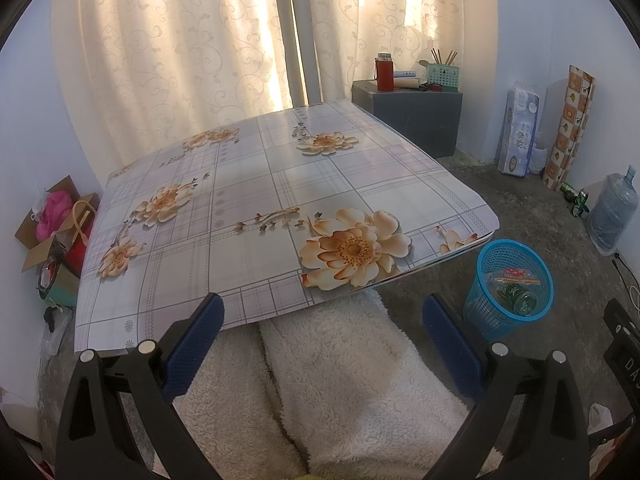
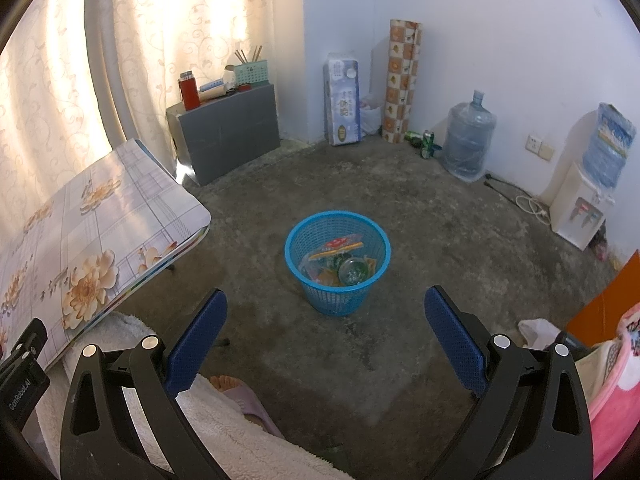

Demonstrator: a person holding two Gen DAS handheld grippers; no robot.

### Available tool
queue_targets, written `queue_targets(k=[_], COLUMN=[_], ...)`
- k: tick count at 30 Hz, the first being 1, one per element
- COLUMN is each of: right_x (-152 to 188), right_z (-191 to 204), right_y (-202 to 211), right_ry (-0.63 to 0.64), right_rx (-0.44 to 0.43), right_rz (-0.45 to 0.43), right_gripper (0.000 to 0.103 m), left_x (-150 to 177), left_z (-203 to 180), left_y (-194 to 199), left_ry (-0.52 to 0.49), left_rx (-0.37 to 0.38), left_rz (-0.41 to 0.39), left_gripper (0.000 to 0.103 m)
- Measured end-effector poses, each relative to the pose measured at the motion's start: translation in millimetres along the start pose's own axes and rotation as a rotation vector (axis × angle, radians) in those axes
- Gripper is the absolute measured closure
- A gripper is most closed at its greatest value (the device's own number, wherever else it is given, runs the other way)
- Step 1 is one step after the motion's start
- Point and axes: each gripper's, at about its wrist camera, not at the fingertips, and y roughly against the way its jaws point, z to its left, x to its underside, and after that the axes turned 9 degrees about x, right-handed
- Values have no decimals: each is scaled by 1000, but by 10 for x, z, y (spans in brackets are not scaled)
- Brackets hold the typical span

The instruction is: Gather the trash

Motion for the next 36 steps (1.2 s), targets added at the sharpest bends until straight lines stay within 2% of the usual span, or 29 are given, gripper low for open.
queue_targets(k=[36], right_x=[12], right_z=[19], right_y=[15], right_ry=[-3], right_rx=[3], right_rz=[3], right_gripper=[8], left_x=[6], left_z=[4], left_y=[9], left_ry=[4], left_rx=[1], left_rz=[-1], left_gripper=[6])
